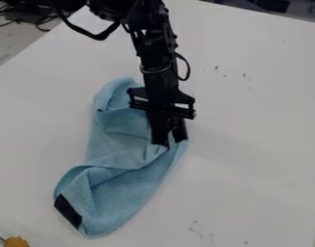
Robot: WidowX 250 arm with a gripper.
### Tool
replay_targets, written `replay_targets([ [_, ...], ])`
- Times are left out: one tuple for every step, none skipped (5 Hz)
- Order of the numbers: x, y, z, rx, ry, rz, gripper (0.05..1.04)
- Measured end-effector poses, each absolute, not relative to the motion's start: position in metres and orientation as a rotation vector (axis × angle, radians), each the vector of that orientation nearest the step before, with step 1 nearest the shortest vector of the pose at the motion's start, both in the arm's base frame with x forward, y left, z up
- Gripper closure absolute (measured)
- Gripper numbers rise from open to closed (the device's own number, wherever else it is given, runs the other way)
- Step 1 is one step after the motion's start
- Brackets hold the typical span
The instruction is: Unfold the cloth from top right to bottom left
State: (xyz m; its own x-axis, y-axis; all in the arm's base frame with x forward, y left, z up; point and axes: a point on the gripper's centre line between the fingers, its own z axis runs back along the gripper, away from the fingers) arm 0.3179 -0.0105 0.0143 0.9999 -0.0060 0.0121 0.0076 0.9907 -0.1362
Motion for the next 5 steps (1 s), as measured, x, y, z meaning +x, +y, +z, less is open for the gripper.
replay_targets([
  [0.321, -0.008, 0.021, -0.102, 0.008, -0.021, 1.033],
  [0.325, -0.008, 0.040, -0.037, 0.033, -0.025, 1.013],
  [0.330, -0.009, 0.056, 0.006, 0.041, -0.030, 0.871],
  [0.324, -0.017, 0.042, -0.064, 0.028, -0.035, 0.619],
  [0.320, -0.012, 0.033, -0.088, 0.018, -0.010, 0.307],
])
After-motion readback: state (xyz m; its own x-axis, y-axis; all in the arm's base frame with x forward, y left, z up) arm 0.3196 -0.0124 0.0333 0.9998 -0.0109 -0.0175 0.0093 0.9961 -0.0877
